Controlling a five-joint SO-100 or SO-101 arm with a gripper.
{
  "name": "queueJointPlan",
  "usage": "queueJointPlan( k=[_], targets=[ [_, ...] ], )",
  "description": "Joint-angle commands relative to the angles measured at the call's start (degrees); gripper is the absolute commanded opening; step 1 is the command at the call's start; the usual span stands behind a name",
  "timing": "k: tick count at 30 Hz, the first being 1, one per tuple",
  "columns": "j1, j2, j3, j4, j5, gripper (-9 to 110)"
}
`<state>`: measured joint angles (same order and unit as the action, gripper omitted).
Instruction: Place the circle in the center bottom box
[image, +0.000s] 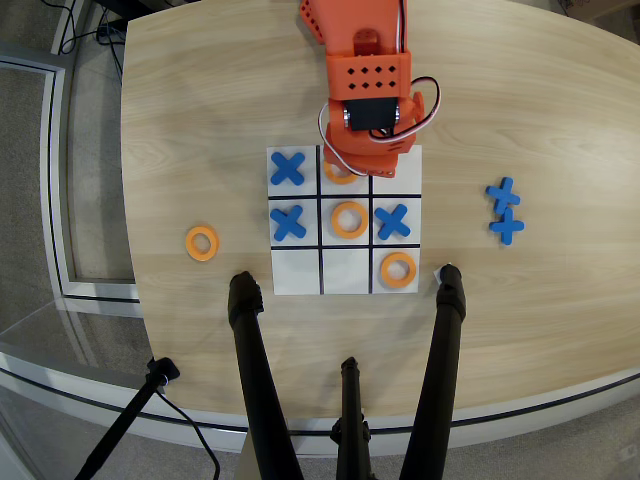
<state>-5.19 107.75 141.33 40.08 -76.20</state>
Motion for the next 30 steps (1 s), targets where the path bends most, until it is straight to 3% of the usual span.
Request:
queueJointPlan(
  k=[1, 9, 16, 24, 30],
  targets=[
    [-0.35, -0.26, 0.26, -0.35, 0.35, 0],
    [0.88, 0.97, -0.79, 0.88, -1.32, 13],
    [2.20, 6.59, -7.03, 7.82, -1.67, 18],
    [3.69, 24.43, -14.06, 26.72, -3.78, 20],
    [3.16, 49.66, 2.46, 38.23, -7.82, 20]
  ],
)
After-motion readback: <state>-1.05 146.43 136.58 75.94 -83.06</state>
